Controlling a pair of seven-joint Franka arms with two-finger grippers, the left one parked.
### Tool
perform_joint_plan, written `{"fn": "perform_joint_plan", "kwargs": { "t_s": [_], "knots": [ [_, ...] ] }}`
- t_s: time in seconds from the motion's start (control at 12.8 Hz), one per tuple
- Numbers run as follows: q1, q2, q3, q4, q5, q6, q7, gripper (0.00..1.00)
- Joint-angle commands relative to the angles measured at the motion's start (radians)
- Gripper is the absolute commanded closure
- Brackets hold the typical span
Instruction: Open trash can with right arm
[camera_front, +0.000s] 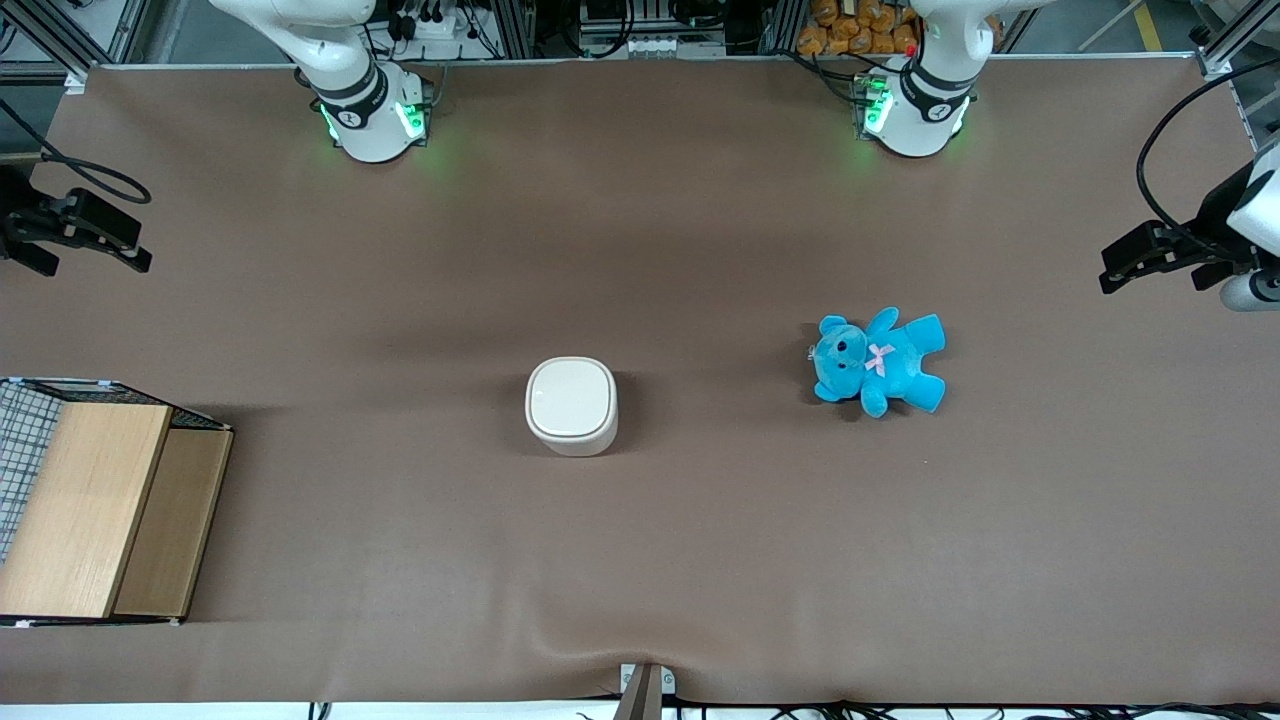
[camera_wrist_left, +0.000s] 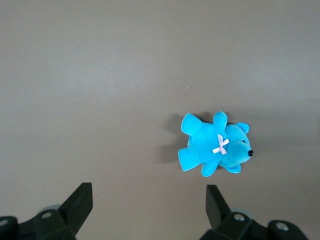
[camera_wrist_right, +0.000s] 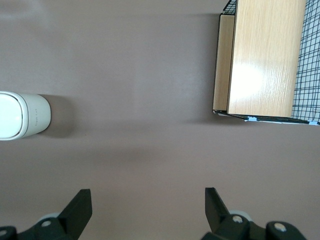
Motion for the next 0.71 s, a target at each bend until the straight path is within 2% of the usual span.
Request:
{"fn": "perform_joint_plan", "kwargs": {
  "t_s": [0.0,0.39,0.63],
  "knots": [
    [-0.021,-0.015,0.016,-0.007,-0.008,-0.003,-0.017,0.0],
    [-0.014,-0.005,0.017,-0.007,0.005,0.004,-0.01,0.0],
    [0.041,0.003,0.022,-0.006,0.012,0.014,0.0,0.0]
  ]
}}
